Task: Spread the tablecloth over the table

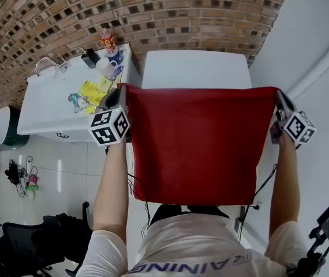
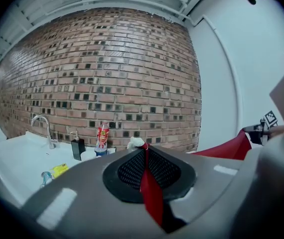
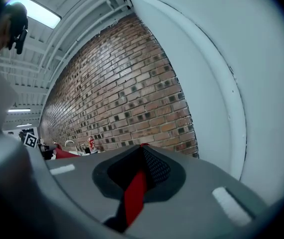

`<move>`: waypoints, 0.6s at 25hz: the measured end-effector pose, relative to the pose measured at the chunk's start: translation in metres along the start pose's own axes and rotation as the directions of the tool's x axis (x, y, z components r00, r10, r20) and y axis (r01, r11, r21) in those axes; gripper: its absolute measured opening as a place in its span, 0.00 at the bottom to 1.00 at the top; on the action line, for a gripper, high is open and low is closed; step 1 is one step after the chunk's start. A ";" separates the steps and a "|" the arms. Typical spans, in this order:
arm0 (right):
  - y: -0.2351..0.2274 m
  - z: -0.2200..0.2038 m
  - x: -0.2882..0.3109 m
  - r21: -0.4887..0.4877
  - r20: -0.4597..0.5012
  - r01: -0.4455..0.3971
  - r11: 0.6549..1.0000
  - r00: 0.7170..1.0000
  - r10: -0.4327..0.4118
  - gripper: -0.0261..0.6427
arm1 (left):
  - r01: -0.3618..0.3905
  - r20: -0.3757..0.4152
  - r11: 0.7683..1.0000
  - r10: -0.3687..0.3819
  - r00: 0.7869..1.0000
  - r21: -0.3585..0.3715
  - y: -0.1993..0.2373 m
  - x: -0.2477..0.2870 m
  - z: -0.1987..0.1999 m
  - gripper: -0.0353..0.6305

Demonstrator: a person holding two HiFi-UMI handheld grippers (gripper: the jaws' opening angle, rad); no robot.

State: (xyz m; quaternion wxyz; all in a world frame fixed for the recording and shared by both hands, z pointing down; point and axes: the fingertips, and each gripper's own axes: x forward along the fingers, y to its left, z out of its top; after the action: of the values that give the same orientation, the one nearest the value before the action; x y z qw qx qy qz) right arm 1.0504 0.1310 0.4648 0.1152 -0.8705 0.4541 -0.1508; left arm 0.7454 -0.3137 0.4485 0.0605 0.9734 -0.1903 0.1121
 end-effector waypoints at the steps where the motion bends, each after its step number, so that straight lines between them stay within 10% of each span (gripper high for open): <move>1: -0.004 -0.002 0.003 0.011 -0.006 0.007 1.000 1.000 -0.007 0.06 | 0.000 -0.008 1.000 0.000 1.000 0.001 -0.001 0.004 -0.002 0.08; 15: -0.037 -0.049 0.078 -0.009 -0.164 0.021 1.000 0.986 -0.022 0.06 | -0.056 -0.094 0.998 0.053 0.994 -0.029 0.011 0.035 -0.057 0.08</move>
State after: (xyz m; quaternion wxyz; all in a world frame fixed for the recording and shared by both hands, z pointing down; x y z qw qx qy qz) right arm 1.1025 0.0841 0.5354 0.0728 -0.8603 0.4533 -0.2217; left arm 0.7616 -0.3267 0.5132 0.0817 0.9605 -0.2156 0.1561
